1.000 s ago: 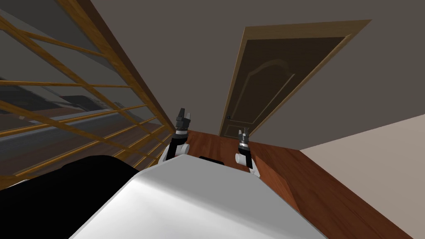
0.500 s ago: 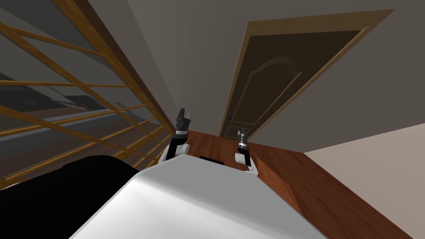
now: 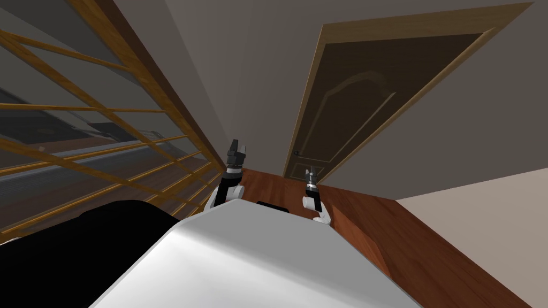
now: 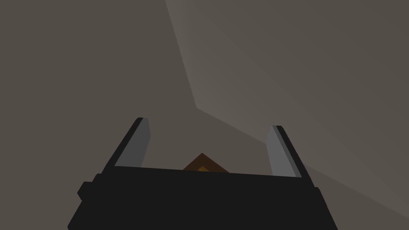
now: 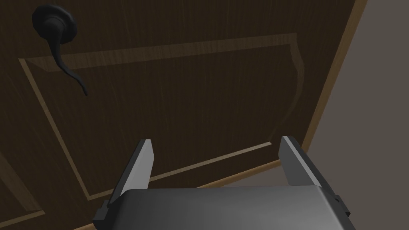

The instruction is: Pull the door open

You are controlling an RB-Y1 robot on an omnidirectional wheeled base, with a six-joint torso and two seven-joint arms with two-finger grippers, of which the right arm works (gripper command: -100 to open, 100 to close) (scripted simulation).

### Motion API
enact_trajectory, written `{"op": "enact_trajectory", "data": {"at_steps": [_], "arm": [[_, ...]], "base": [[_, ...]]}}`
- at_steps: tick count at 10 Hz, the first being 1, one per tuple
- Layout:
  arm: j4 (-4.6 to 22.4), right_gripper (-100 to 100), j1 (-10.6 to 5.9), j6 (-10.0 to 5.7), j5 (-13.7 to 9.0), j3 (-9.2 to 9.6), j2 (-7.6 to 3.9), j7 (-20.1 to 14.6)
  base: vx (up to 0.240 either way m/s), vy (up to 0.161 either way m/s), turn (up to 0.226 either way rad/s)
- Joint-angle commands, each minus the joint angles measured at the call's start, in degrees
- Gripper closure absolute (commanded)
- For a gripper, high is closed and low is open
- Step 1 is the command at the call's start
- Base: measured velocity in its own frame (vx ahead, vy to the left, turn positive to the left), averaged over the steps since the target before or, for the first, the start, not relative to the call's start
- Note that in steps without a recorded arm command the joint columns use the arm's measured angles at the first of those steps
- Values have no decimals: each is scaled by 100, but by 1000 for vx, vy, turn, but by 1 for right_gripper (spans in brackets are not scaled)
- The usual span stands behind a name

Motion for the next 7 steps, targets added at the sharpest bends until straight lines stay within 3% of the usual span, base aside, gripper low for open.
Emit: {"op": "enact_trajectory", "data": {"at_steps": [1,7], "arm": [[286,-100,-116,-32,2,-18,-25,-3],[1214,-100,-583,-126,1,-96,-125,-23]], "base": [[63,-12,55],[67,-10,31]]}}
